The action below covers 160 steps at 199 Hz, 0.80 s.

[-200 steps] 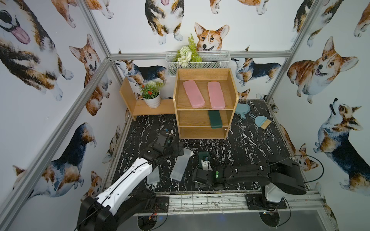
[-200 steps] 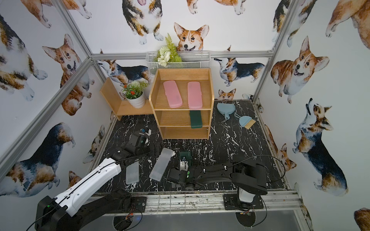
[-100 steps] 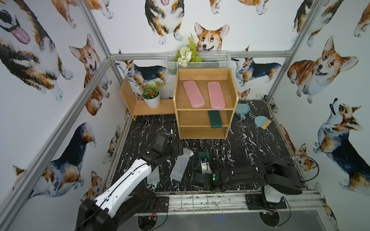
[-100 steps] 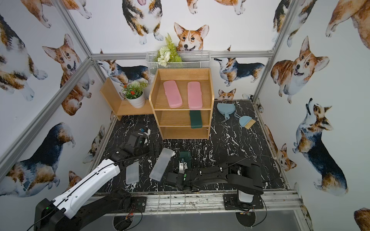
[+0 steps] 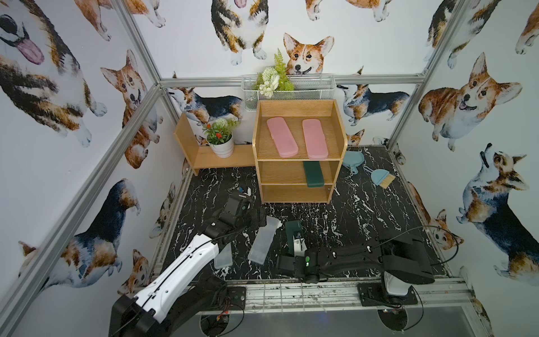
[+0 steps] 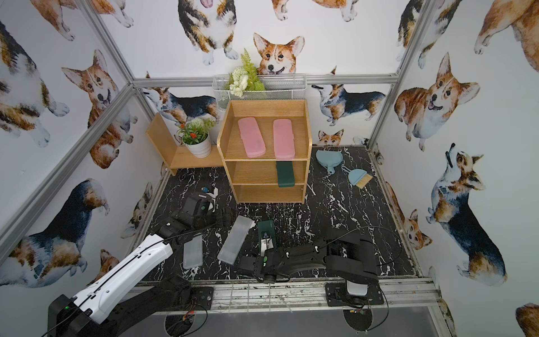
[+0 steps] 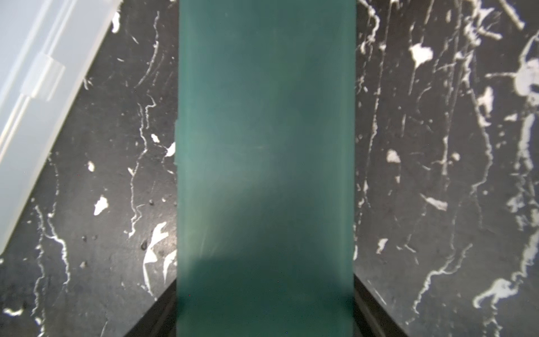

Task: Place the pencil cases on the shelf according to color
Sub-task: Pick up the pencil case from the center of the board, then place the pencil case on the shelf.

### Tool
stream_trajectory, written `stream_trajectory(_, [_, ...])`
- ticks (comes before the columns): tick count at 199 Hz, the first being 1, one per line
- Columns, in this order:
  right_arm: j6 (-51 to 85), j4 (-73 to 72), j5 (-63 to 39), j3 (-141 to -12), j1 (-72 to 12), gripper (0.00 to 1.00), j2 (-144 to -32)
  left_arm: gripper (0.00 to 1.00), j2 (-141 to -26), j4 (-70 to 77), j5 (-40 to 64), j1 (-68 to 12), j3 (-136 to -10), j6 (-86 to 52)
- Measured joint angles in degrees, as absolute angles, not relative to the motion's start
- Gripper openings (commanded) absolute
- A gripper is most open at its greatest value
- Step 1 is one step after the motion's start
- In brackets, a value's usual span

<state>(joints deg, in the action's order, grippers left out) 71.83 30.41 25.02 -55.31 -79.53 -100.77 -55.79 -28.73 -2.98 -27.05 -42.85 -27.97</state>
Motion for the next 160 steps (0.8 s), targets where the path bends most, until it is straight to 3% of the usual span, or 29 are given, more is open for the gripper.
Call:
stream_trajectory(68, [74.4, 41.0, 25.1, -58.2, -82.0, 0.48, -92.4, 0.99, -55.2, -28.7, -3.0, -27.0, -42.7, -28.0])
stream_trajectory(160, [67.9, 43.0, 34.1, -66.4, -79.4, 0.48, -86.4, 0.99, -53.7, -28.7, -4.6, -27.0, -42.7, -28.0])
